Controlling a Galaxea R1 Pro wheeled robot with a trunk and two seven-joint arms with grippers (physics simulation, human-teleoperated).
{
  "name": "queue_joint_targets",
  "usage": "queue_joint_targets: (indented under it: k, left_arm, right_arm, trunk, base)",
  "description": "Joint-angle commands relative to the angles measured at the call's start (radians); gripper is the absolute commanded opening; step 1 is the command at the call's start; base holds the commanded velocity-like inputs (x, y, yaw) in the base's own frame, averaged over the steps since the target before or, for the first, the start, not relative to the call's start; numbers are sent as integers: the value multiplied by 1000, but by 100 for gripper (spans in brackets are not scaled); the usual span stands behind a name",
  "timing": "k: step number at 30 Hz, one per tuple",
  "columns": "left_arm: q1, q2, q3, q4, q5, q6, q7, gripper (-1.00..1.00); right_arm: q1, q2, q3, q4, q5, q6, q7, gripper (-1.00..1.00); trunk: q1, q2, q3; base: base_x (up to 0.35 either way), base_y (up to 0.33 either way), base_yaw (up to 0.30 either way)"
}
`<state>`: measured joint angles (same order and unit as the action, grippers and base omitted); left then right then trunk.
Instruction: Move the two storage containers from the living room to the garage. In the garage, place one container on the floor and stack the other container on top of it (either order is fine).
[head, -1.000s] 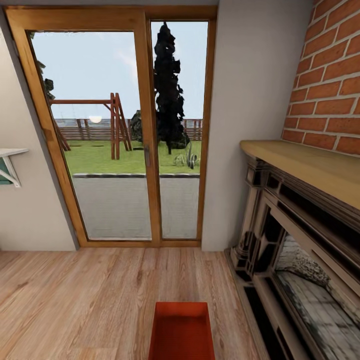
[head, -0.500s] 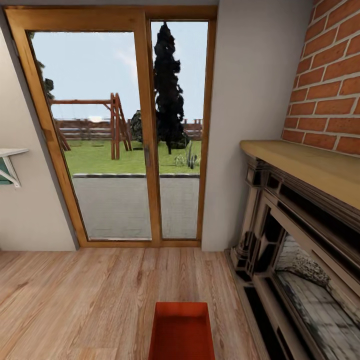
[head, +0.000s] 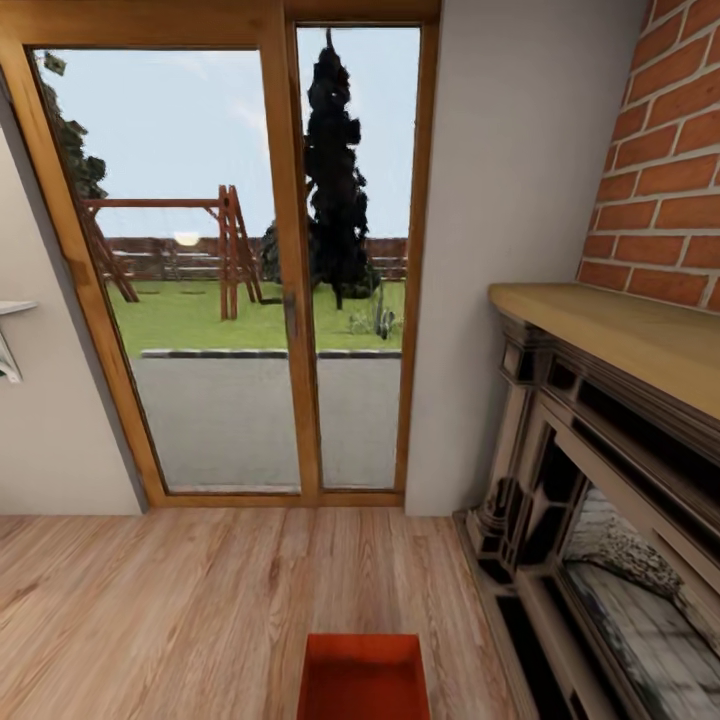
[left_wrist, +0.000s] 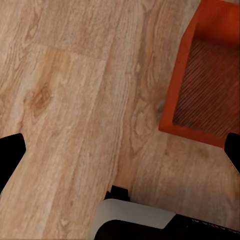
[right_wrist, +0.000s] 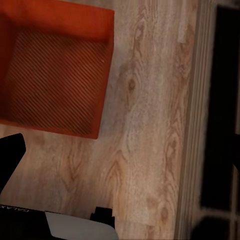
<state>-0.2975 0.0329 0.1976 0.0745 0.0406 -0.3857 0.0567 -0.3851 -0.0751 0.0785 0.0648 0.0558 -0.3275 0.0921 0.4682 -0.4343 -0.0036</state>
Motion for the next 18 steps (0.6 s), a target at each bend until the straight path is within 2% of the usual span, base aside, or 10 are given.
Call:
queue_joint_targets:
  k: [1, 7, 15, 18]
  left_arm:
    - [-2, 0, 0, 5, 4, -7, 0, 100]
    - [-1, 0, 0, 5, 4, -7, 0, 100]
    - [-1, -1, 0, 5, 4, -7, 0, 100]
    - [-1, -1, 0, 5, 4, -7, 0, 100]
  right_arm:
    - [-1, 0, 7, 4, 1, -7, 0, 100]
    - [-1, 0, 7, 4, 1, -7, 0, 100]
    - [-1, 0, 7, 4, 1, -7, 0, 100]
    - [-1, 0, 7, 4, 1, -6, 0, 100]
  trunk:
    - [1, -1, 0]
    - [1, -1, 0]
    - [1, -1, 0]
    - [1, -1, 0]
  base:
    - [324, 0, 0]
    - [220, 0, 0]
    - [32, 0, -6]
    - [3, 0, -171]
